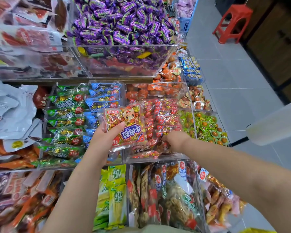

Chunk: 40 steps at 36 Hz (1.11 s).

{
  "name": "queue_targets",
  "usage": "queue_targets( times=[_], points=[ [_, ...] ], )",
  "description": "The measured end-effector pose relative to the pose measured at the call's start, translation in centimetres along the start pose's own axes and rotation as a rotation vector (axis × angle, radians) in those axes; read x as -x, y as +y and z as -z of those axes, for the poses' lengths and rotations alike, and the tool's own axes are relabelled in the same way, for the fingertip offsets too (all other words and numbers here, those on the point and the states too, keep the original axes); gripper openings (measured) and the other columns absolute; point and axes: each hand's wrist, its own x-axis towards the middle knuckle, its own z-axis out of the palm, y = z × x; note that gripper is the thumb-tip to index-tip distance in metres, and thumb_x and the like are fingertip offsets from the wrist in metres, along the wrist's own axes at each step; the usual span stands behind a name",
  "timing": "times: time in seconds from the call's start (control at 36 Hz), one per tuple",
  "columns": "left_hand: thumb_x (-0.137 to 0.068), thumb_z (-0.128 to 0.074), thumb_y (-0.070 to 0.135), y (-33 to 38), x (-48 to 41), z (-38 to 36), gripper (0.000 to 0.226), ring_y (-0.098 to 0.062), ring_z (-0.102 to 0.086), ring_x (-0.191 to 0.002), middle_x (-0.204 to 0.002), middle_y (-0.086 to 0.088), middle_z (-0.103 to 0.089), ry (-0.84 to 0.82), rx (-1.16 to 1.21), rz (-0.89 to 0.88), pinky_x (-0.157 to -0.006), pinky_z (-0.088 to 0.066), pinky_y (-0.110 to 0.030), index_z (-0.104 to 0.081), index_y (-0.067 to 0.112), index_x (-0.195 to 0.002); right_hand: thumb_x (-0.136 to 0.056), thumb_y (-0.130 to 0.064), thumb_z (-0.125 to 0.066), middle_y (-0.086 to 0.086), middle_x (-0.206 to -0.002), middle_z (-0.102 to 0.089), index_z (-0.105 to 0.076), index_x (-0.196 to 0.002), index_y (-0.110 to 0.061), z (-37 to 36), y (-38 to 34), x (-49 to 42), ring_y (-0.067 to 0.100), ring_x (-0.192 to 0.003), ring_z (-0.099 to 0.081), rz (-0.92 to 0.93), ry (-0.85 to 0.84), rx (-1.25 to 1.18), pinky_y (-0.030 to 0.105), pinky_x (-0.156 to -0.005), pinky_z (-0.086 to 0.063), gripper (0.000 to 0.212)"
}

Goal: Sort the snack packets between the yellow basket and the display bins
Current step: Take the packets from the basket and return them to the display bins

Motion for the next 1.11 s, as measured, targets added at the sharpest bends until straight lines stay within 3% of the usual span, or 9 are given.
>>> queue_targets(
  times=[0.17, 0.22, 0.28, 0.39, 0.69, 0.83, 0.92, 1.0, 1.11],
  points=[
    [-0.082, -0.072, 0.032, 0.3, -0.2, 0.0, 0.036, -0.016, -0.073, -0.084, -0.095, 0.004, -0.076, 0.005, -0.019, 0.013, -0.073, -0.052, -0.034, -0.057, 0.031, -0.115, -0.088, -0.027, -0.063, 0.002, -0.092, -0.057, -0.039, -0.134, -0.016, -1.0, -0.6, 0.2, 0.022, -0.075, -0.057, -0.031, 0.091, 0.070, 0.031, -0.053, -0.046, 0.053],
    [-0.081, -0.072, 0.032, 0.3, -0.1, 0.1, 0.036, -0.016, -0.073, -0.085, -0.096, 0.004, -0.075, -0.007, -0.021, 0.010, -0.075, -0.052, -0.035, -0.057, 0.031, -0.114, -0.083, -0.045, -0.063, 0.009, -0.121, -0.051, -0.033, -0.133, -0.012, -1.4, -0.1, 0.4, 0.027, -0.104, -0.052, 0.012, 0.275, 0.137, 0.038, -0.078, -0.050, 0.067],
    [-0.080, -0.073, 0.033, 0.3, 0.0, 0.1, 0.040, -0.016, -0.073, -0.086, -0.098, 0.004, -0.075, -0.015, -0.023, 0.011, -0.078, -0.052, -0.037, -0.056, 0.030, -0.117, -0.082, -0.060, -0.056, 0.017, -0.144, -0.027, -0.017, -0.143, -0.011, -1.5, 0.8, 0.2, 0.035, -0.132, -0.027, 0.023, 0.389, 0.282, 0.046, -0.110, -0.026, 0.087],
    [-0.073, -0.075, 0.037, 0.4, 0.0, -0.1, 0.049, -0.016, -0.073, -0.086, -0.097, 0.004, -0.075, -0.016, -0.012, 0.003, -0.078, -0.052, -0.037, -0.057, 0.030, -0.118, -0.074, -0.077, -0.046, 0.015, -0.153, 0.026, 0.033, -0.139, -0.012, -1.6, 1.7, -1.6, 0.035, -0.141, 0.022, -0.026, 0.274, 0.215, 0.047, -0.113, 0.011, 0.121],
    [-0.069, -0.081, 0.039, 0.3, 0.2, -0.1, 0.037, -0.010, -0.071, -0.091, -0.099, 0.011, -0.074, 0.028, -0.049, 0.024, -0.078, -0.051, -0.037, -0.063, 0.036, -0.101, -0.072, -0.073, -0.056, 0.012, -0.152, 0.029, 0.044, -0.127, -0.014, -1.6, 0.6, -3.2, 0.032, -0.141, 0.024, -0.128, 0.182, 0.146, 0.050, -0.115, 0.007, 0.129],
    [-0.041, -0.089, 0.052, 0.3, 0.5, -0.5, 0.077, -0.003, -0.067, -0.088, -0.104, 0.016, -0.067, 0.013, -0.087, 0.016, -0.091, -0.046, -0.036, -0.054, 0.028, -0.105, -0.076, -0.071, -0.054, 0.009, -0.152, 0.030, 0.036, -0.137, -0.017, -0.6, 1.2, -0.7, 0.029, -0.141, 0.025, -0.001, 0.120, 0.026, 0.046, -0.114, 0.010, 0.122],
    [-0.028, -0.088, 0.062, 0.4, 0.7, -0.6, 0.095, -0.018, -0.066, -0.102, -0.111, 0.004, -0.069, -0.002, -0.119, 0.028, -0.098, -0.046, -0.047, -0.058, 0.029, -0.112, -0.079, -0.071, -0.050, 0.004, -0.159, 0.001, -0.003, -0.151, -0.024, 2.6, 1.5, 1.9, 0.027, -0.145, -0.005, 0.045, 0.067, -0.475, 0.045, -0.115, -0.009, 0.098],
    [-0.029, -0.088, 0.061, 0.6, 1.1, -1.1, 0.088, -0.017, -0.070, -0.095, -0.104, 0.004, -0.074, -0.016, -0.091, -0.003, -0.089, -0.052, -0.043, -0.061, 0.031, -0.107, -0.074, -0.068, -0.053, -0.013, -0.133, -0.051, -0.053, -0.120, -0.047, 4.7, 0.8, 4.8, 0.011, -0.118, -0.051, 0.101, 0.146, -1.114, 0.037, -0.106, -0.037, 0.050],
    [-0.039, -0.073, 0.077, 0.8, 1.6, -2.7, 0.114, -0.028, -0.060, -0.115, -0.129, -0.003, -0.062, 0.089, 0.086, 0.036, -0.096, -0.048, -0.053, -0.046, 0.026, -0.138, -0.064, -0.055, -0.073, -0.010, -0.109, -0.066, -0.060, -0.103, -0.041, 4.2, -2.6, 7.3, 0.009, -0.097, -0.066, 0.163, 0.177, -1.453, 0.034, -0.090, -0.054, 0.044]
  ],
)
